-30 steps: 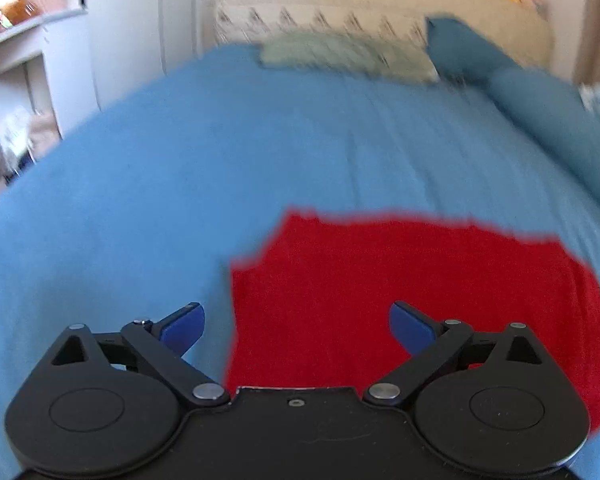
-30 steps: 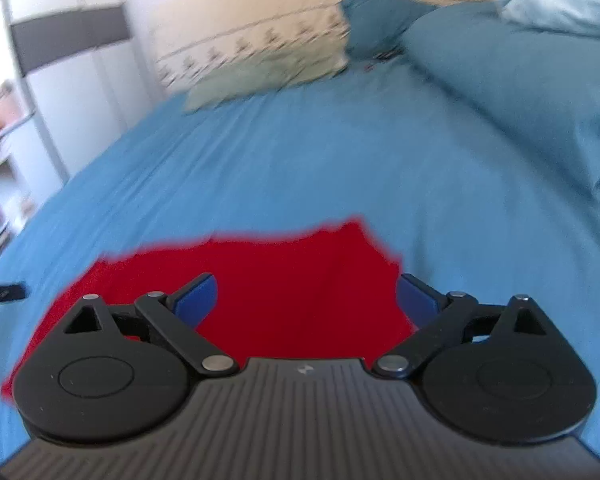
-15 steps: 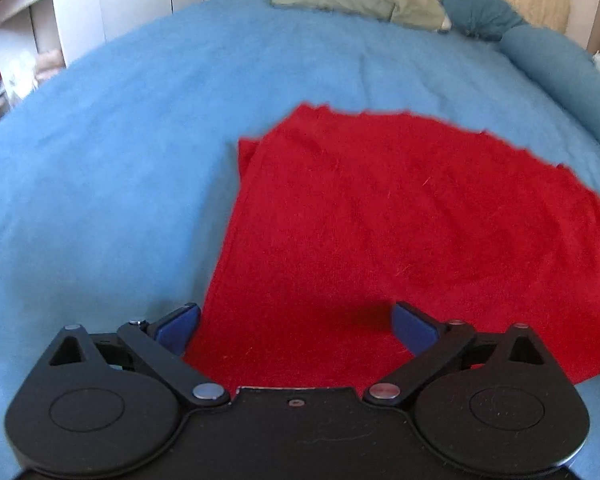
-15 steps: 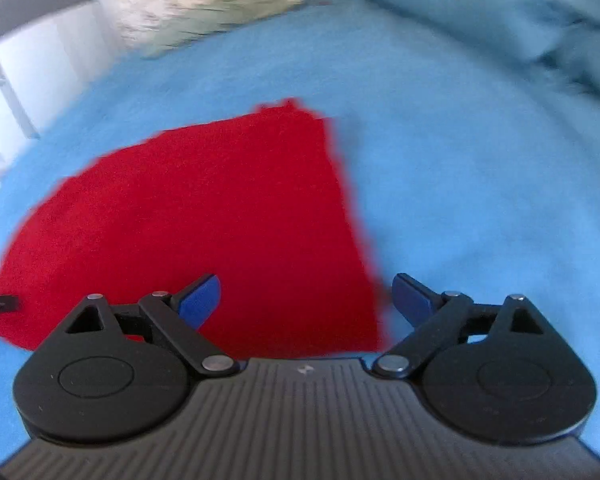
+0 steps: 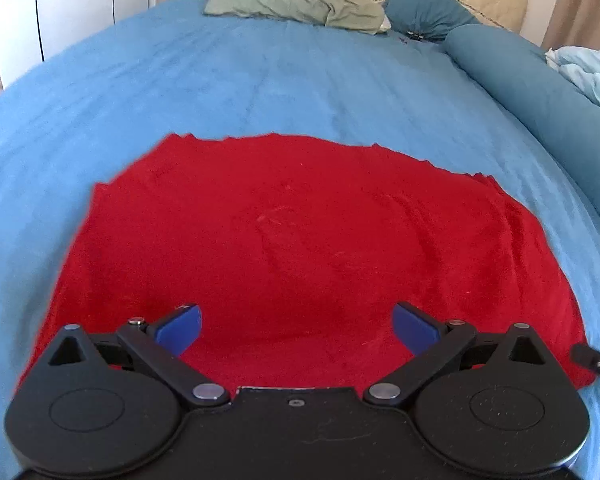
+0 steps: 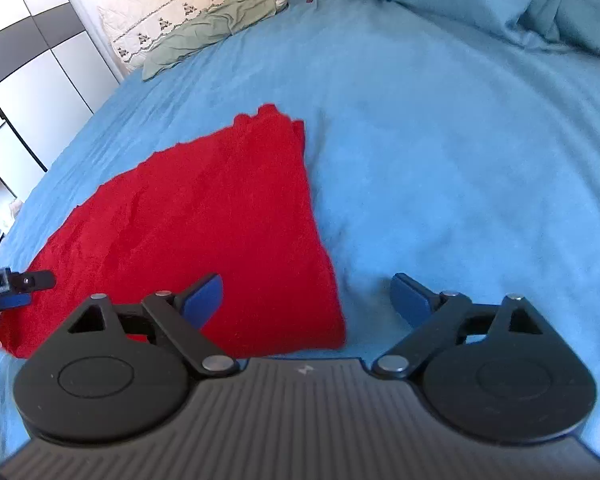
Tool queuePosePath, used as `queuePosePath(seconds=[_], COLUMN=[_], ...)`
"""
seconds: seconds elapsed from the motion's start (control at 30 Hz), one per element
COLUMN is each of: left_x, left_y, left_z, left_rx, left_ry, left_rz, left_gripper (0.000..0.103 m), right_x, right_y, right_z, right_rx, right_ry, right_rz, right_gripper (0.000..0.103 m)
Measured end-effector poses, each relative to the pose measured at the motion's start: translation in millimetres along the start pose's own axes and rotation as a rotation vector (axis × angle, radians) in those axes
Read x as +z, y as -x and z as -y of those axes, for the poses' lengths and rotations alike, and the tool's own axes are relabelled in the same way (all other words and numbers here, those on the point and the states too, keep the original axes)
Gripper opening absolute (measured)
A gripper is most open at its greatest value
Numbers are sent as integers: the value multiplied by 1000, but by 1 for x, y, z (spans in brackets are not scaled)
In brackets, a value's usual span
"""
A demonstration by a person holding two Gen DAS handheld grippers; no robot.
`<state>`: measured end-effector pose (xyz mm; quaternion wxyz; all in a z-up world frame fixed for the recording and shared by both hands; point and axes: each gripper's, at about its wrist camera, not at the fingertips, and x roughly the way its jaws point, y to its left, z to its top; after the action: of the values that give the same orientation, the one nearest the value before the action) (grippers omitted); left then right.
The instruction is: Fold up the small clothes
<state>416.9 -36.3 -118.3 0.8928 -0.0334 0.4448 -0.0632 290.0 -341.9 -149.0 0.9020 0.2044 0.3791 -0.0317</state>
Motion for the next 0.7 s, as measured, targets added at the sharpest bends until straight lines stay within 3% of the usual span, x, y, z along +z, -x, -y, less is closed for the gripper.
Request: queuePosePath(seconds=[0.13,0.23,0.6,0.7], left_x=[0,-2,-10,-9], left_y=[-16,-22,-35,-39], left_z=[12,15,21,22], left_rx=[28,53,111,118], left_ry=[-14,-30,-120,-124], left_rz=[-23,-19,-15,-22], left_gripper=[103,103,103,103], right_x=[-8,-11,-13,-15], right_y=[-9,-12,-23,-22], right_z=[-14,-23,-32,-35], right_rx=[-12,11,-16,-47], right_ry=[52,85,126,152], right_rz=[43,41,26,41], right_gripper=[103,94,93,78])
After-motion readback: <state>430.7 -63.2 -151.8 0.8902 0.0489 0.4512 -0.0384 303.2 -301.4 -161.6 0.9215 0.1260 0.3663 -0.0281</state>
